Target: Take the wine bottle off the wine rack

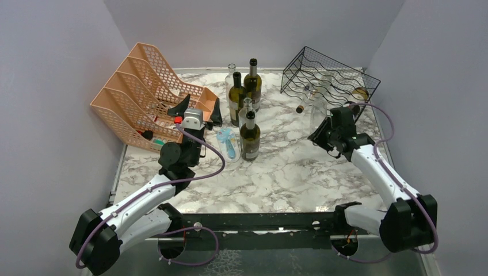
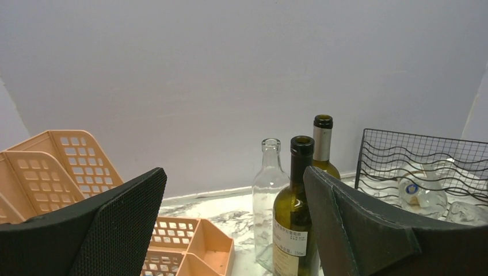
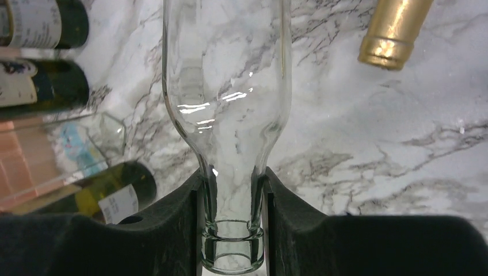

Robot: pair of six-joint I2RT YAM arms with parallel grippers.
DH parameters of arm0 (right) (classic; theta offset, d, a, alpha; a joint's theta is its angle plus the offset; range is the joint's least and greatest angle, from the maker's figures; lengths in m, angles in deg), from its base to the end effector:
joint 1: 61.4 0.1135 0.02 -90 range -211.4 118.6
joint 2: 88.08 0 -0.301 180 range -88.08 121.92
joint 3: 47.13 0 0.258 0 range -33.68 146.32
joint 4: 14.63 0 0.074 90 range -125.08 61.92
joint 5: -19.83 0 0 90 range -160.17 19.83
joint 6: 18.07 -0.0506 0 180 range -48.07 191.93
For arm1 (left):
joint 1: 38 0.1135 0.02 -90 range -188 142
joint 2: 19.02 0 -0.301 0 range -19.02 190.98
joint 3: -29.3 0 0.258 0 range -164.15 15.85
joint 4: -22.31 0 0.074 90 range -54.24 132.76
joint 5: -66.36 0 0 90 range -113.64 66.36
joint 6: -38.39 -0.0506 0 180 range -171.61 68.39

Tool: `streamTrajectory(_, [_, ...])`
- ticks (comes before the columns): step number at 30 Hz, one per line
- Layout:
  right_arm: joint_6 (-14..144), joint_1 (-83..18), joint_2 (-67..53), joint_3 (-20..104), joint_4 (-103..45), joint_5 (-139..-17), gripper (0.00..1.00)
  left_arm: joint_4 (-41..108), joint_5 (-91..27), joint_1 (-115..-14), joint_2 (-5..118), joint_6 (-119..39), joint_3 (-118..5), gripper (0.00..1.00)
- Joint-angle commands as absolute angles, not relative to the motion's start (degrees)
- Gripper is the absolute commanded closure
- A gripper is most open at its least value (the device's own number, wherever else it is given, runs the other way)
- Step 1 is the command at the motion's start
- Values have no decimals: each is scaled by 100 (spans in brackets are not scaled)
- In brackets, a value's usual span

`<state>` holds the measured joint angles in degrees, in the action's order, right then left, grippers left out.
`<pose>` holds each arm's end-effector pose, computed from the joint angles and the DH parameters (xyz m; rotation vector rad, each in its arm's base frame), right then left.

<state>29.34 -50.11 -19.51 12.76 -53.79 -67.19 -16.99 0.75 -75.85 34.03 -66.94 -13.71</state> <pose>0.2444 0.0461 0.2624 0.6812 2.3409 0.3692 0.1691 -0.1049 0.3678 0.1227 1.1035 -0.1263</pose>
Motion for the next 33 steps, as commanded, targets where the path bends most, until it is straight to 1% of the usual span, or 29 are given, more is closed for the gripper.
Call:
streamTrajectory(1, [3510,-4984,-2767,1386,-5966,-7321,86,-1703,-389,-7523,3205,-6481,-1627,5])
streamTrajectory(4, [3800,-4986,-3052,1470,-6382,-7646,90,-1711,-1020,-7518,3149,-6367,-1664,5])
streamTrajectory(7, [4034,-4984,-3166,1655,-6901,-8035,94,-1706,-2011,-7518,3118,-6150,-1720,5])
streamTrajectory(11, [4347,-4981,-3289,1892,-7612,-8532,99,-1706,-3332,-7527,3144,-5721,-1924,9])
streamTrajectory(18, [4788,-4980,-3501,2097,-8642,-9216,99,-1744,-5621,-7742,3514,-5358,-2429,14])
streamTrajectory(20, [4940,-4980,-3504,2116,-8873,-9471,99,-1735,-6218,-7988,3706,-5455,-2521,11])
streamTrajectory(23, [5243,-4980,-3533,2095,-9092,-9914,99,-1635,-6959,-8543,4023,-5777,-2537,5])
streamTrajectory(25, [5317,-4980,-3635,2032,-9084,-10316,99,-1224,-7201,-8949,4269,-6134,-2591,3])
streamTrajectory(28, [5364,-4986,-3816,2033,-9245,-10572,99,-65,-7257,-9498,4671,-6958,-2809,2])
streamTrajectory(31, [5345,-4984,-3994,2089,-9455,-10664,99,866,-6638,-9978,4938,-7865,-2963,2])
streamTrajectory(33, [5379,-4981,-4050,2126,-9619,-10869,99,1168,-5886,-10358,5065,-8311,-2962,2])
